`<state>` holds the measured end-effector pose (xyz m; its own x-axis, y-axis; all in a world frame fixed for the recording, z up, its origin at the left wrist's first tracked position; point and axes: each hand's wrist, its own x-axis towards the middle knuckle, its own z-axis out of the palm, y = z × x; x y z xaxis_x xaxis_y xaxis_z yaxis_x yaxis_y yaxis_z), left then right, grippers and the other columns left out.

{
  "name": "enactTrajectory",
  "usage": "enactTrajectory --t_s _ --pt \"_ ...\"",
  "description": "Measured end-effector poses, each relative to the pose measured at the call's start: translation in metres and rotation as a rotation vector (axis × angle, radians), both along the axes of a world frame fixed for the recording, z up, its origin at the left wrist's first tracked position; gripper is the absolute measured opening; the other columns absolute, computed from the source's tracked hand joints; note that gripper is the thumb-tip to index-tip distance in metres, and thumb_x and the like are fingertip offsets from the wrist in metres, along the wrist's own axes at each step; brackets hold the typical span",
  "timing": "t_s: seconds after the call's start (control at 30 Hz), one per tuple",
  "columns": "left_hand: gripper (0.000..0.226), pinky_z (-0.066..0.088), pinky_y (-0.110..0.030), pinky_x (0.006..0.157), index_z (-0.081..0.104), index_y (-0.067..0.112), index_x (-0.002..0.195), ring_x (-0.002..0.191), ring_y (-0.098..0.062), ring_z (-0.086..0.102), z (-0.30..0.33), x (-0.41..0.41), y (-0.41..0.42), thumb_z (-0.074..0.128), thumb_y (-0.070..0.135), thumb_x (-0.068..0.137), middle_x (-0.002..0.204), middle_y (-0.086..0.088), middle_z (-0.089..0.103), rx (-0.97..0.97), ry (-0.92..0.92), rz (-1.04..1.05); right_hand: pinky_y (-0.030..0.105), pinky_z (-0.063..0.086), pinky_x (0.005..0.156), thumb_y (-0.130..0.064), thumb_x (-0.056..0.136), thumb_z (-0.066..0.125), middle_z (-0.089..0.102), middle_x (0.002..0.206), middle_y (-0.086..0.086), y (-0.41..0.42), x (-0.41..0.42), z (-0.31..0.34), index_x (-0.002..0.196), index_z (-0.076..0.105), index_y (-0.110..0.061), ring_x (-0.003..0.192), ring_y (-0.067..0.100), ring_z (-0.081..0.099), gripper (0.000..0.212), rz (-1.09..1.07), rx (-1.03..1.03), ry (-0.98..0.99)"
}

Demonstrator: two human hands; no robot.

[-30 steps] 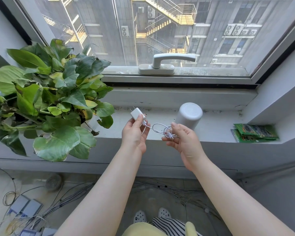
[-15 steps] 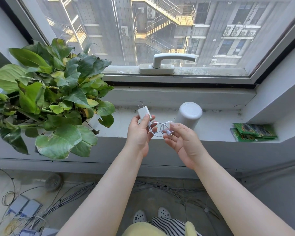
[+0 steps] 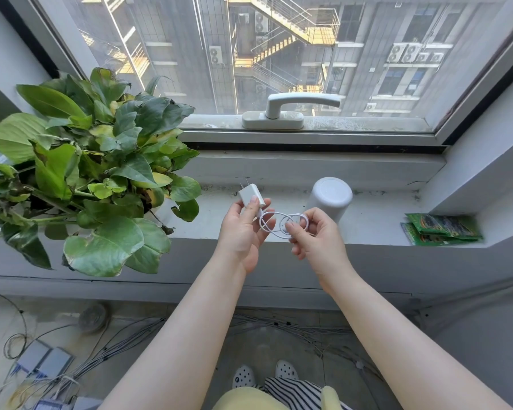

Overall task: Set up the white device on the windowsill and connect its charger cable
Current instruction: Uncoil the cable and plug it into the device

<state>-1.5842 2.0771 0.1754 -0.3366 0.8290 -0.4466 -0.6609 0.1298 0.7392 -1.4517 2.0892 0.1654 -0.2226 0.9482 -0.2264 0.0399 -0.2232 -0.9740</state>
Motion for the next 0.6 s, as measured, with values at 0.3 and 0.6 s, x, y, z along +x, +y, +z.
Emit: enactTrajectory --t_s 0.3,0.6 --pt "0.030 0.054 -0.018 0.053 0.049 0.004 0.124 0.071 -0.010 0.060 -0.004 -0.012 0.007 0.049 0.019 0.098 0.090 -0.004 0.063 -0.053 0.006 0.227 0.026 0.058 0.069 -0.022 0.081 0.066 0.070 0.104 0.011 -0.003 0.003 0.007 0.079 0.062 -0.011 0.088 0.024 0.069 0.012 -0.072 -0.198 0.461" --pt "0.014 0.026 -0.010 0.034 0.049 0.009 0.101 0.035 -0.002 0.032 0.000 -0.017 0.006 0.043 0.021 0.100 0.090 -0.003 0.058 -0.083 -0.008 0.180 0.024 0.058 0.063 -0.011 0.100 0.042 0.072 0.098 0.016 0.001 0.011 0.015 0.106 0.062 0.000 0.077 0.021 0.072 0.024 -0.181 -0.138 0.503"
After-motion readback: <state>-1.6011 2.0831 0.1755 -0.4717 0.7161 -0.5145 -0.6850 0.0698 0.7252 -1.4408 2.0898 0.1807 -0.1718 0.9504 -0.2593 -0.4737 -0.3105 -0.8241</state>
